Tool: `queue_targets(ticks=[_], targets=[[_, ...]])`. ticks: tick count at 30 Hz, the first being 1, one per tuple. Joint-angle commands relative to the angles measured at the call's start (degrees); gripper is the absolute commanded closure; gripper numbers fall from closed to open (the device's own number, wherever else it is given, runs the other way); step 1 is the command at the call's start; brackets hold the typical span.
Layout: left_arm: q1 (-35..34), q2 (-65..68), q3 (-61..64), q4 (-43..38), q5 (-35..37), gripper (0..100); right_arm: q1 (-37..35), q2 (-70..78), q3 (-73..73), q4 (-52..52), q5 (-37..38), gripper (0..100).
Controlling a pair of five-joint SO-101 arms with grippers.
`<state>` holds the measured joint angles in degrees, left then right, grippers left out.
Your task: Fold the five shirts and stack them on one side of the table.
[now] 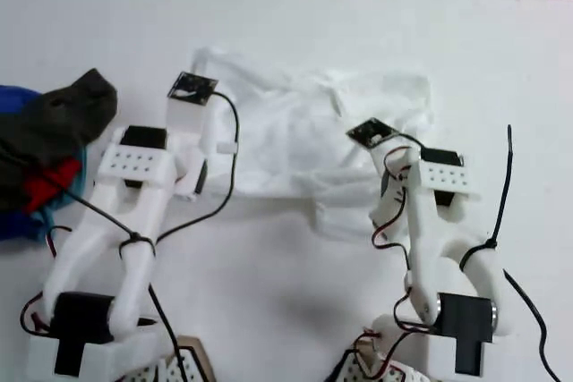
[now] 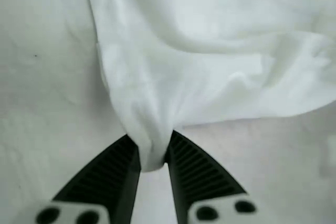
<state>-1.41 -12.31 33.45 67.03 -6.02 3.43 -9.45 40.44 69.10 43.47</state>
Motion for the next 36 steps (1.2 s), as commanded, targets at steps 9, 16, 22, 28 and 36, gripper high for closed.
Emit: queue_targets(ticks=[9,16,22,28,36], targets=[[0.26,-1.93,-2.77,1.67,0.62,97,0.75,-2.77,3.87,-0.48,-0.18,80.8],[0.26,-1.93,-2.77,1.67,0.7,97,0.66,-2.77,5.01,-2.77,-0.09,81.0],[0.26,-1.93,-2.77,1.67,0.7,97,0.48,-2.77,5.01,-5.23,-0.18,81.0],[0.26,-1.93,-2.86,1.67,0.7,97,0.57,-0.13,4.75,-5.32,0.18,81.2],[0.26,-1.93,-2.86,1.67,0.7,97,0.75,10.68,0.88,-5.32,-0.18,90.4]])
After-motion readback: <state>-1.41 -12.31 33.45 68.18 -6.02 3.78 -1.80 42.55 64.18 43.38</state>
